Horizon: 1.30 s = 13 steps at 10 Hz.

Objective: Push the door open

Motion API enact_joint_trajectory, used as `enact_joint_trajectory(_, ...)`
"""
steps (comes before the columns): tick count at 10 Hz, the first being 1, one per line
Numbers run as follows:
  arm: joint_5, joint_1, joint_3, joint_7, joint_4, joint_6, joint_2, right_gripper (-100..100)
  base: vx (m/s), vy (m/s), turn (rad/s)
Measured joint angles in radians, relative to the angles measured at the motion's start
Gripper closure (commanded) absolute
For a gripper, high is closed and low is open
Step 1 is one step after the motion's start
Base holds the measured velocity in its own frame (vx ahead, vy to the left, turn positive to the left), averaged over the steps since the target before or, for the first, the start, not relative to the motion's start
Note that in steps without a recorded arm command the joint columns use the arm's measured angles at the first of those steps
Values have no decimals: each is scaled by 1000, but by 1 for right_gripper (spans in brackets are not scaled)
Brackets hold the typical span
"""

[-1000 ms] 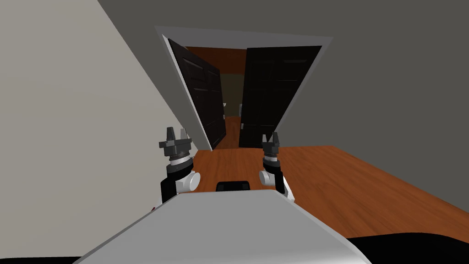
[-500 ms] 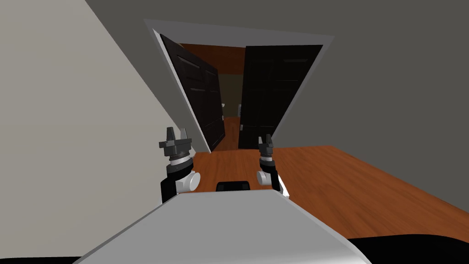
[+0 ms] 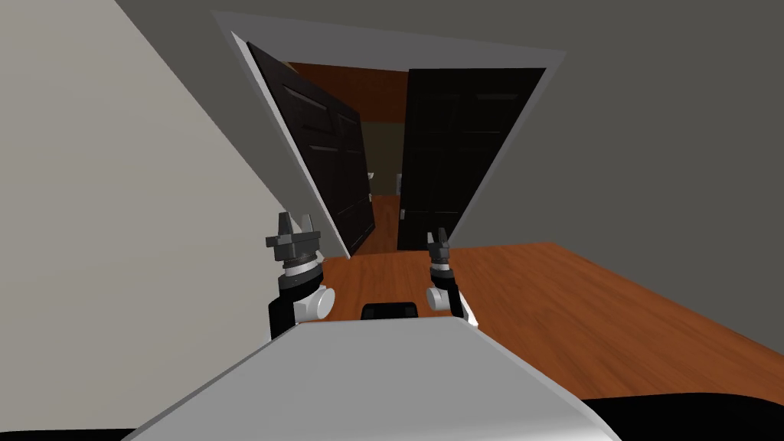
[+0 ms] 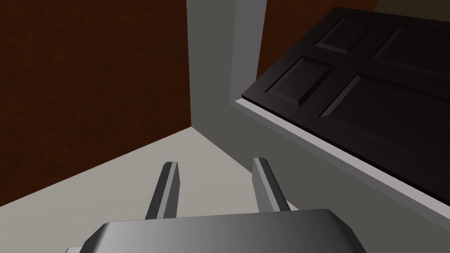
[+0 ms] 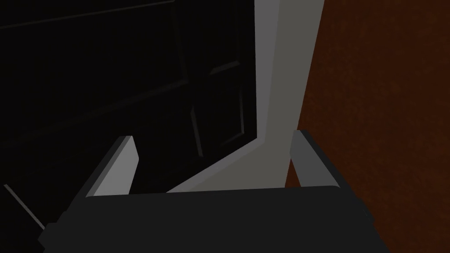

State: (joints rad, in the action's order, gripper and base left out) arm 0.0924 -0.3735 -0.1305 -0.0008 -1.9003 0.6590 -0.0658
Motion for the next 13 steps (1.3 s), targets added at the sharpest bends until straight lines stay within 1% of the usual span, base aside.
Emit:
enact_joint_trajectory(1, 4, 5, -6, 3, 14, -4, -4, -100, 111, 0, -42)
enact_joint_trajectory(2, 10, 7, -10, 2, 36, 2, -11, -100, 100, -9, -35)
enact_joint_trajectory(4, 14, 17, -29, 12, 81, 12, -10, -100, 91, -6, -38)
enact_joint_trajectory(5, 19, 27, -33, 15, 104, 11, -14, -100, 147, -10, -72)
enact_joint_trajectory(6, 24, 28, -46, 19, 133, 18, -18, -100, 159, -9, -44)
enact_joint_trajectory(7, 29, 37, -56, 24, 159, 19, -19, -100, 134, 6, -28)
enact_joint_trajectory(8, 34, 39, -63, 26, 179, 21, -25, -100, 104, 12, -34)
enact_joint_trajectory(9, 38, 47, -69, 28, 202, 23, -27, -100, 95, 1, -44)
enact_joint_trajectory(11, 45, 55, -85, 37, 239, 24, -29, -100, 93, -3, -38)
enact_joint_trajectory(13, 54, 64, -97, 40, 283, 32, -36, -100, 99, 5, -39)
